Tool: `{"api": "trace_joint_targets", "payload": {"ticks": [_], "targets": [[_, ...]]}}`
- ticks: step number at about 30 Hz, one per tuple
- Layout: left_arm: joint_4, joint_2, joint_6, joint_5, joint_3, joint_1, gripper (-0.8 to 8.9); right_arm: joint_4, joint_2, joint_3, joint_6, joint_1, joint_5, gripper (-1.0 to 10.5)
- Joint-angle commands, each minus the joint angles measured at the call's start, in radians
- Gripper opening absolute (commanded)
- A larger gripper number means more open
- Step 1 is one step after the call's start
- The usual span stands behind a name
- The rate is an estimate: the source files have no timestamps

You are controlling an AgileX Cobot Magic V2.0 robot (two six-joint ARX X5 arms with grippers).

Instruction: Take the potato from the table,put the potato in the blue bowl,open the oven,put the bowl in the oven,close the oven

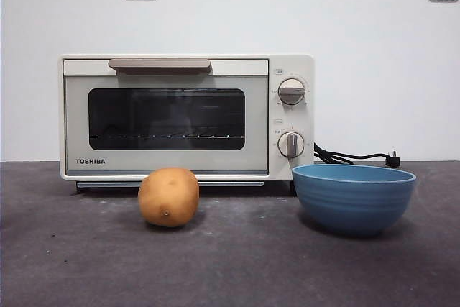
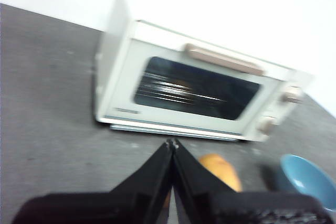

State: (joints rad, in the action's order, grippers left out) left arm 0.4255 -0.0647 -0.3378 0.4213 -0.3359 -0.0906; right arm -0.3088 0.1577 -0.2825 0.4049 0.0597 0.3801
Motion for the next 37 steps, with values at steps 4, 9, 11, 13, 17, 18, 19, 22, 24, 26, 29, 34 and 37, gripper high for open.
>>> {"api": "trace_joint_targets", "payload": {"ticks": [4, 9, 11, 13, 17, 18, 19, 22, 24, 26, 29, 34, 37], "targets": [[0.095, -0.101, 0.041, 0.138, -0.140, -0.002, -0.08, -0.117, 0.172, -0.193, -0.085, 0.015, 0.102, -0.1], [0.180, -0.183, 0.122, 0.277, -0.251, 0.000, -0.08, -0.283, 0.333, -0.391, -0.217, 0.029, 0.170, -0.1], [0.217, -0.210, 0.149, 0.310, -0.292, 0.000, -0.08, -0.356, 0.393, -0.470, -0.276, 0.037, 0.195, -0.1], [0.252, -0.236, 0.169, 0.344, -0.333, 0.000, -0.08, -0.438, 0.452, -0.552, -0.334, 0.049, 0.198, -0.1], [0.333, -0.289, 0.223, 0.385, -0.417, 0.002, -0.08, -0.585, 0.544, -0.690, -0.423, 0.084, 0.198, -0.1], [0.350, -0.300, 0.237, 0.394, -0.435, 0.003, -0.08, -0.613, 0.559, -0.714, -0.435, 0.094, 0.198, -0.1], [0.370, -0.313, 0.248, 0.395, -0.456, 0.006, -0.08, -0.644, 0.573, -0.738, -0.451, 0.106, 0.197, -0.1], [0.423, -0.348, 0.285, 0.393, -0.511, 0.013, -0.08, -0.676, 0.596, -0.770, -0.466, 0.141, 0.197, -0.1], [0.446, -0.365, 0.298, 0.391, -0.536, 0.014, -0.08, -0.672, 0.597, -0.771, -0.466, 0.159, 0.197, 0.2], [0.457, -0.375, 0.311, 0.391, -0.552, 0.014, -0.08, -0.673, 0.600, -0.771, -0.466, 0.169, 0.198, 1.1], [0.461, -0.383, 0.316, 0.391, -0.563, 0.016, -0.08, -0.672, 0.600, -0.771, -0.447, 0.172, 0.196, 3.9], [0.462, -0.383, 0.317, 0.391, -0.563, 0.018, -0.08, -0.672, 0.601, -0.771, -0.435, 0.172, 0.197, 6.6], [0.462, -0.383, 0.317, 0.391, -0.563, 0.018, -0.08, -0.668, 0.607, -0.771, -0.424, 0.172, 0.197, 6.6]]}}
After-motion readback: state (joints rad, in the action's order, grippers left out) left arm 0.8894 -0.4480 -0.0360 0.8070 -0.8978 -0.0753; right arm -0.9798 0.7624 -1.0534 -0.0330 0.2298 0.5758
